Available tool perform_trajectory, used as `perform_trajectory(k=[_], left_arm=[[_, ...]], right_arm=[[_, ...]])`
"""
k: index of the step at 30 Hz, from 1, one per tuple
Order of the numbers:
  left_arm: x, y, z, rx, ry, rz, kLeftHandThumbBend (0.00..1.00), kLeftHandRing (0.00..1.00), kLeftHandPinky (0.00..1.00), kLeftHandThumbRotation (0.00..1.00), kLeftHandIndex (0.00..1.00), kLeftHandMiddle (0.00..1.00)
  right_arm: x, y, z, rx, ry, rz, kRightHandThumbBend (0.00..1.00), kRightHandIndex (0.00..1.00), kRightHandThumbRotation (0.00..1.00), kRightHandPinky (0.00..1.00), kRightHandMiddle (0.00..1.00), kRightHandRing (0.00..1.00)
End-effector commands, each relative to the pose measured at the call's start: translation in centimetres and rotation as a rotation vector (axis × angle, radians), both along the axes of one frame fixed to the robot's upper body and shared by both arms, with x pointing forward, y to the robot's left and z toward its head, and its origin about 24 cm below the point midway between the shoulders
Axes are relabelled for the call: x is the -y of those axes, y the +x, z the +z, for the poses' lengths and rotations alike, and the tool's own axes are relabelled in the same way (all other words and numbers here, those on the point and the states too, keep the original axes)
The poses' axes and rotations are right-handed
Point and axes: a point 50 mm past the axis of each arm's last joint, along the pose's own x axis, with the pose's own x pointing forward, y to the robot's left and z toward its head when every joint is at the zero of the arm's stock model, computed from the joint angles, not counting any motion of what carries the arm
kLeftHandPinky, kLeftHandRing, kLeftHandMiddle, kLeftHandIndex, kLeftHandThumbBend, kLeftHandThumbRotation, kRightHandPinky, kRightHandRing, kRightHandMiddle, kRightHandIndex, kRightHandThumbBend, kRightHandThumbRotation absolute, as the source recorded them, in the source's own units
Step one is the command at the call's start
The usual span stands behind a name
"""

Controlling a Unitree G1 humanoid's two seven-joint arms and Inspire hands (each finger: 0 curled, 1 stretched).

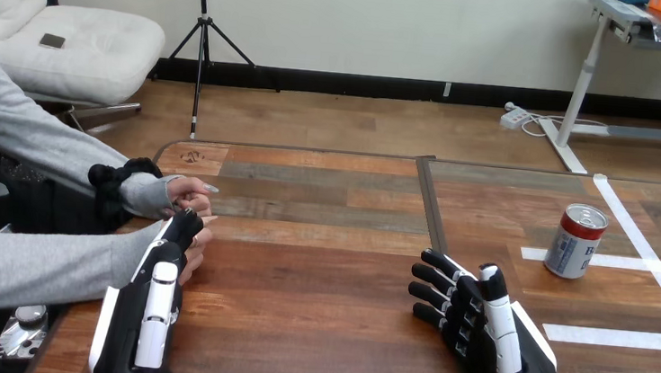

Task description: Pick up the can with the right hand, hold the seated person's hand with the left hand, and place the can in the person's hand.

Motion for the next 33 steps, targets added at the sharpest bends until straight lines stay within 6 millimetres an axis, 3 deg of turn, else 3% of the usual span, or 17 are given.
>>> perform_trajectory(k=[1,9,17,27,33], left_arm=[[0.1,2.0,2.0,0.101,0.027,-0.016,0.42,0.97,1.00,0.96,0.90,0.92],[0.0,2.1,1.9,0.097,0.028,-0.012,0.43,0.96,1.00,0.93,0.88,0.91],[0.0,2.3,1.9,0.103,0.025,-0.008,0.45,0.95,1.00,0.92,0.87,0.90],[0.0,2.4,1.8,0.100,0.019,-0.004,0.47,0.93,1.00,0.90,0.87,0.88],[-0.1,2.4,1.8,0.102,0.028,-0.002,0.47,0.91,0.94,0.90,0.87,0.88]], right_arm=[[-0.1,2.3,2.6,0.117,-0.013,0.014,0.90,0.90,1.00,0.88,0.89,0.89],[-0.1,2.4,2.6,0.119,0.032,0.011,0.85,0.90,1.00,0.89,0.89,0.90],[0.1,3.0,3.0,0.138,0.023,0.008,0.87,0.90,1.00,0.92,0.90,0.90],[0.8,4.6,4.9,0.209,-0.002,-0.034,0.90,0.88,1.00,0.90,0.87,0.86],[1.4,5.5,6.2,0.255,-0.013,-0.054,0.91,0.85,1.00,0.86,0.85,0.84]])
